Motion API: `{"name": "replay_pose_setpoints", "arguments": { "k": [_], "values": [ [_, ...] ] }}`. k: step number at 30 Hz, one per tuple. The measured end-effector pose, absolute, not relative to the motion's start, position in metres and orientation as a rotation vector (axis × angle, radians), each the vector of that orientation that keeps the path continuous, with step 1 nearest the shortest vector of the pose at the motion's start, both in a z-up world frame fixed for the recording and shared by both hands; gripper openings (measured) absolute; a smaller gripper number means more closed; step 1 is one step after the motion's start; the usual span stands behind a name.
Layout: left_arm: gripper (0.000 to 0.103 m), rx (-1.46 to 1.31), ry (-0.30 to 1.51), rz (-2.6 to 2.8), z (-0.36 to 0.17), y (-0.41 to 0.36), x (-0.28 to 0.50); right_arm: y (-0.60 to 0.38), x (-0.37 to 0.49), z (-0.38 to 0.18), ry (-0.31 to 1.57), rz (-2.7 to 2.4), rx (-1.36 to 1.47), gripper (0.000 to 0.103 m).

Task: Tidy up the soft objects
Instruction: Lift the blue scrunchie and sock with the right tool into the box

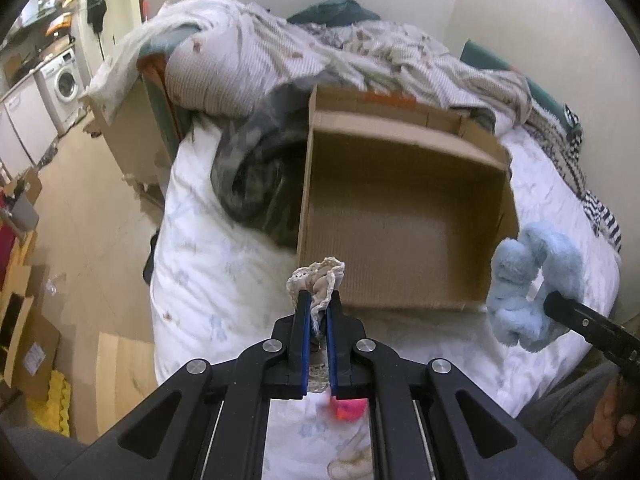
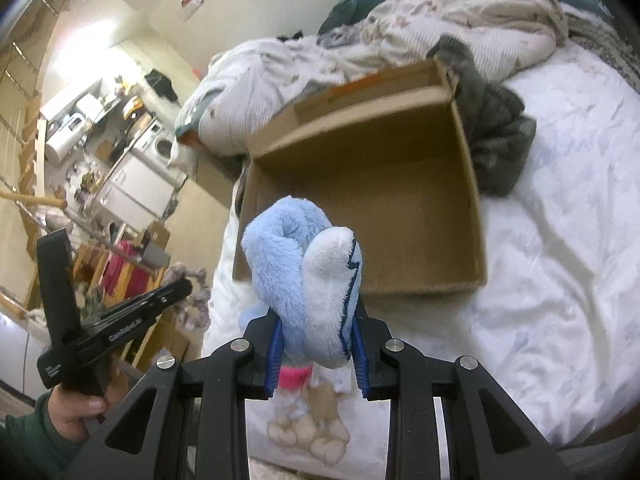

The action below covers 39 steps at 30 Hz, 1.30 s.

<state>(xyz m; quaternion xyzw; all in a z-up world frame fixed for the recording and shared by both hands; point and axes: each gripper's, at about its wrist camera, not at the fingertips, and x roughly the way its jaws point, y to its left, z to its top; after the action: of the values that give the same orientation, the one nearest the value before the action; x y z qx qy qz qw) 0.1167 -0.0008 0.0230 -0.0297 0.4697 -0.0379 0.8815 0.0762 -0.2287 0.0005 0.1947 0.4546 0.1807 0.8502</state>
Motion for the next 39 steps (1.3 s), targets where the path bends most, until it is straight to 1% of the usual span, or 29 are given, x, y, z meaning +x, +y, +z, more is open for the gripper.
{"name": "replay_pose_setpoints", "arguments": {
  "k": [6, 11, 16, 22, 29, 39],
  "values": [
    [0.007, -0.073, 0.92, -0.092, 0.051, -0.009, 0.149, -0.237, 0.1, 0.024, 0.91, 0.367, 0.408, 0.031],
    [0.007, -0.071, 0.884, -0.107, 0.055, -0.02, 0.175, -0.24, 0.129, 0.027, 0.903, 0.35, 0.383, 0.031],
    [0.007, -0.045, 0.867, -0.13, 0.031, -0.028, 0.188, -0.242, 0.146, 0.003, 0.933, 0.32, 0.386, 0.031],
    [0.007, -0.075, 0.943, -0.128, -0.008, -0.028, 0.201, -0.241, 0.155, -0.027, 1.012, 0.289, 0.397, 0.031],
    [0.007, -0.056, 0.994, -0.161, -0.024, -0.038, 0.205, -0.238, 0.166, -0.047, 1.079, 0.25, 0.393, 0.031],
    [0.007, -0.012, 1.061, -0.177, -0.043, -0.051, 0.209, -0.223, 0.174, -0.064, 1.134, 0.216, 0.294, 0.032]
  ]
}}
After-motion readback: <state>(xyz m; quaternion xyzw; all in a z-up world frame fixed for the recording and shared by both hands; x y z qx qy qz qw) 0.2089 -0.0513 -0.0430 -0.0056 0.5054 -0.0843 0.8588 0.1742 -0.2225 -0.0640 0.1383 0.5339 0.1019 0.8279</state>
